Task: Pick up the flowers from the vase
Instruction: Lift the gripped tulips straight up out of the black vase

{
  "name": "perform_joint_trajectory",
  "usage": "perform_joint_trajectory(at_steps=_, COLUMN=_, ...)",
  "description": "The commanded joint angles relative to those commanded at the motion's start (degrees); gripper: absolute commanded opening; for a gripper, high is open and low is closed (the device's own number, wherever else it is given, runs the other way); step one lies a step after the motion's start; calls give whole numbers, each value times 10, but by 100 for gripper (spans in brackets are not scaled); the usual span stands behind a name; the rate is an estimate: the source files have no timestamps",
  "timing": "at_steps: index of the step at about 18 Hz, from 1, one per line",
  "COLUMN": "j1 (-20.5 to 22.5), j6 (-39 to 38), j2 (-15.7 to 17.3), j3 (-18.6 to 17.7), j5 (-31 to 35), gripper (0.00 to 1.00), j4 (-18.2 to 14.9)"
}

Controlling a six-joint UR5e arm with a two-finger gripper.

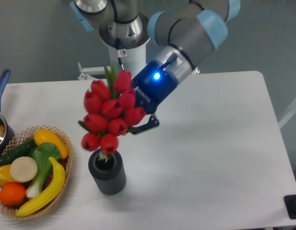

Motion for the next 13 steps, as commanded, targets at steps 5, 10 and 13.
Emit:
perform_joint_trajectory(at_steps=5, j1=11, j6=2, j2=-3, j3=29, j5=1, gripper=38, j4=0)
perform_joint_trajectory(at_steps=10, j1=27, j6=3, j2=-5, j3=39, j5=0, gripper=38, j4=0)
perform_joint_trajectory(at_steps=13, j1=35, j6=6, j2=-5, j3=40, j5=0, gripper=38, j4=0)
